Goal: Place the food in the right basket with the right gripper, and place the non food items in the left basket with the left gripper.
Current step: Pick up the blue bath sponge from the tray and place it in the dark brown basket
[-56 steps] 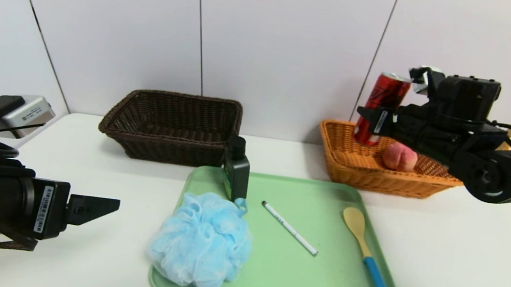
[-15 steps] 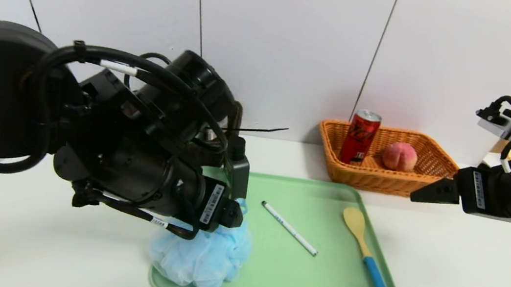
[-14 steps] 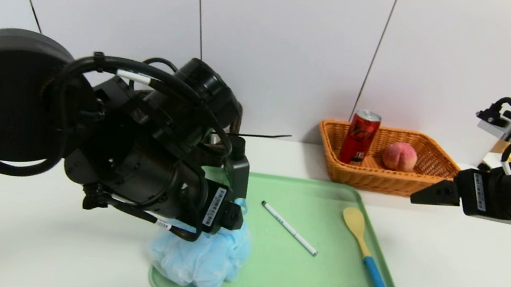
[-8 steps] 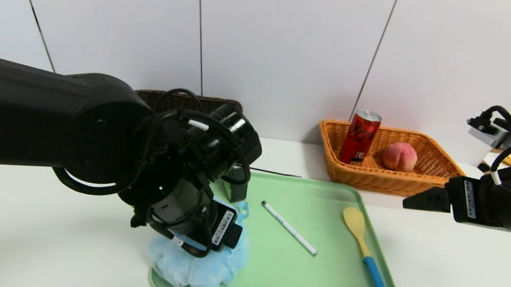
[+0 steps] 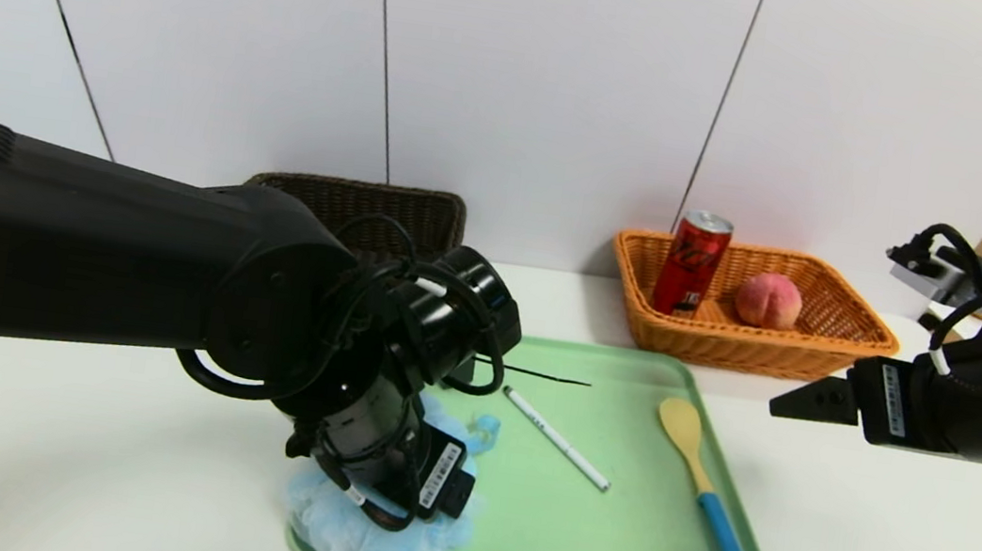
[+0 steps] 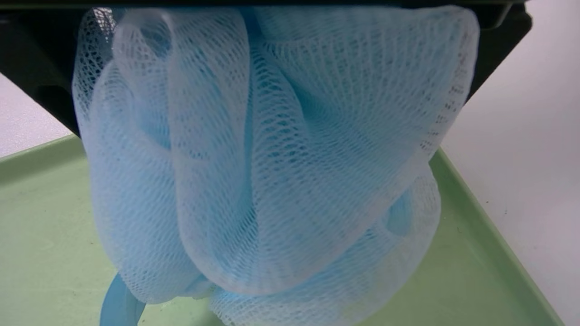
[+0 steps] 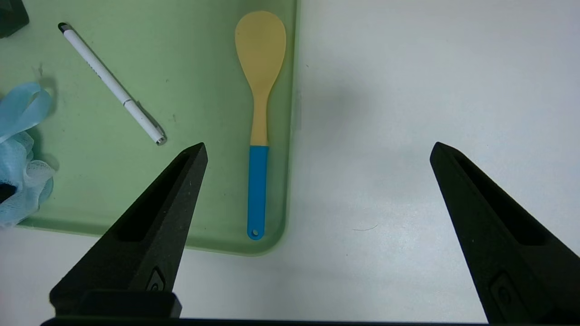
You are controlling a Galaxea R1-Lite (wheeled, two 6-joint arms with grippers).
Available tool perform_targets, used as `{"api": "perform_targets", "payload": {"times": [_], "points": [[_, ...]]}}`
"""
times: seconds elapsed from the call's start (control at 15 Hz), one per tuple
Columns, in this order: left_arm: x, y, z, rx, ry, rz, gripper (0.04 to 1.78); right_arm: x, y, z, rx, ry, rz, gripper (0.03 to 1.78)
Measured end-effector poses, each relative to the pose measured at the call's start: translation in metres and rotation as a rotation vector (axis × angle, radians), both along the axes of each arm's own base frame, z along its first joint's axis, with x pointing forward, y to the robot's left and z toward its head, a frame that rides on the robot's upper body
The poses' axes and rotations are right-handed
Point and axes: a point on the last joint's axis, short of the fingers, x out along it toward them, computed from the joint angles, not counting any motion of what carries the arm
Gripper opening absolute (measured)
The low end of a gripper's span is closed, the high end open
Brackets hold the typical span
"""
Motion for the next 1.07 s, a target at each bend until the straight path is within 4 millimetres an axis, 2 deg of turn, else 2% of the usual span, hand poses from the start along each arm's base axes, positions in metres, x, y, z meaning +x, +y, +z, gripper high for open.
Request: {"api": "perform_targets", "payload": {"times": [0.07,0.33,0.53,0.67,0.87,1.07], "points": [[0.0,0.0,-0.001,0.002,0.003,0.0,1.69,0.0,0.0,0.0,0.0,0.0,0.0,1.69],[0.0,-0.001,0.0,-0.004,0.003,0.002,1.09,-0.001,0.0,0.0,0.0,-0.001,-0.001,1.69],[0.0,0.0,0.003,-0.014,-0.006,0.003,0.82,-0.003,-0.001,0.002,0.002,-0.007,0.0,1.69],[-0.003,0.003,0.014,-0.039,-0.025,0.004,0.66,-0.004,-0.002,0.002,0.004,-0.01,-0.005,1.69],[-0.012,0.013,0.036,-0.085,-0.066,0.001,0.63,-0.008,-0.005,-0.001,0.012,0.001,-0.028,1.69],[-0.032,0.036,0.074,-0.135,-0.115,0.008,0.59,-0.013,-0.007,0.002,0.046,-0.004,-0.064,1.69]]}}
